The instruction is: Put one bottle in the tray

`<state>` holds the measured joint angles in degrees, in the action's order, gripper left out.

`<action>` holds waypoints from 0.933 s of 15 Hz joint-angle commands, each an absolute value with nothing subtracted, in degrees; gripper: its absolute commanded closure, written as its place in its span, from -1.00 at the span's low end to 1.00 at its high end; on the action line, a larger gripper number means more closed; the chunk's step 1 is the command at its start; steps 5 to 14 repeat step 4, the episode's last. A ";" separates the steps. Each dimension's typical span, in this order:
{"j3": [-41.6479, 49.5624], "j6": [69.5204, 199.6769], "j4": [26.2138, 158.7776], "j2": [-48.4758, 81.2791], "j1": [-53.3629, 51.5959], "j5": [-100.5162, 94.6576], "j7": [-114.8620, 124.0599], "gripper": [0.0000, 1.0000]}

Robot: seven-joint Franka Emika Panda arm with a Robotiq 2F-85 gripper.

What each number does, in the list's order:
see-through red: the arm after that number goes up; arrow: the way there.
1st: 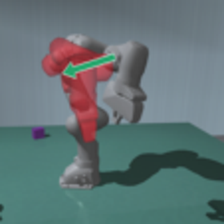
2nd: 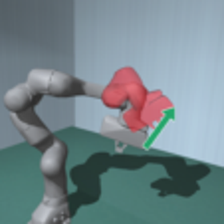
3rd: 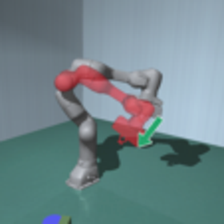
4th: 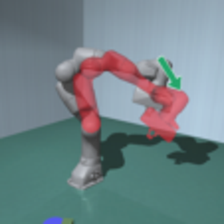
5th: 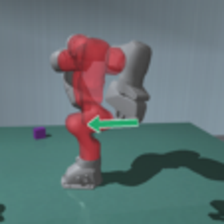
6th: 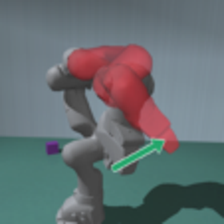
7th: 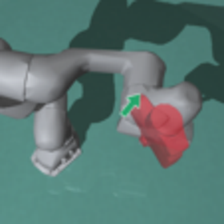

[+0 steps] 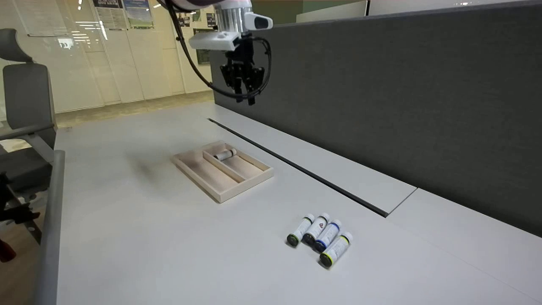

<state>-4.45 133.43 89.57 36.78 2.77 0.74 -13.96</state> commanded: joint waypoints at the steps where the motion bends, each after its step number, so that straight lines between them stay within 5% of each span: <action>1: -3.97 132.25 89.36 35.97 2.75 0.89 -14.11 -0.09; 4: -4.12 132.87 89.48 36.54 2.52 0.95 -14.21 -0.46; 14: -4.12 132.87 89.48 36.54 2.52 0.95 -14.21 -0.46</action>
